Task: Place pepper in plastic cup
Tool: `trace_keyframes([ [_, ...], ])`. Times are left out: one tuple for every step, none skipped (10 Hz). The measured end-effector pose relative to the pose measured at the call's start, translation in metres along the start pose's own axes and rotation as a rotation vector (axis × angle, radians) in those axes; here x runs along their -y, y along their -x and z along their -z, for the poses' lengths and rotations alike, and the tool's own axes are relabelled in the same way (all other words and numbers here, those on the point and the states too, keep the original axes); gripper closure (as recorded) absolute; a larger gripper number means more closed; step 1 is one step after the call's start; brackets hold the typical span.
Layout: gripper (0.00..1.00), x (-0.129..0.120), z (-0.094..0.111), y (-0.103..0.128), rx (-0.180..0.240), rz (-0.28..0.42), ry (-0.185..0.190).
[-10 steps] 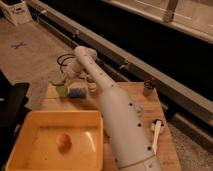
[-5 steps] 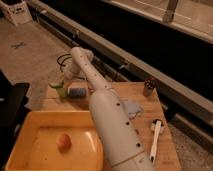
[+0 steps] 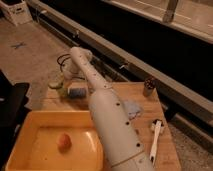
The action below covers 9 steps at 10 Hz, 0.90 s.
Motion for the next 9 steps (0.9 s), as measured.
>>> trace_keyframes([
  [0.39,-0.0009,-0.0007,0.0003,0.002,0.0,0.007],
  [0.27,-0.0004,-0.0018,0.0004,0.003,0.0,0.01],
  [0.22,-0.0015,-0.0024,0.0005,0.004,0.001,0.016],
  [0.22,-0.0015,-0.0029,0.0014,0.005,0.003,0.019],
  [0.22,-0.0018,-0.0035,0.0018,0.005,0.004,0.02],
  [0.22,-0.0017,-0.0033,0.0025,0.004,0.006,0.021],
  [0.22,-0.002,-0.0031,0.0022,0.004,0.006,0.021],
  [0.22,-0.0018,-0.0022,0.002,0.003,0.006,0.019],
  [0.22,-0.0014,-0.0008,0.0022,0.003,0.006,0.016],
])
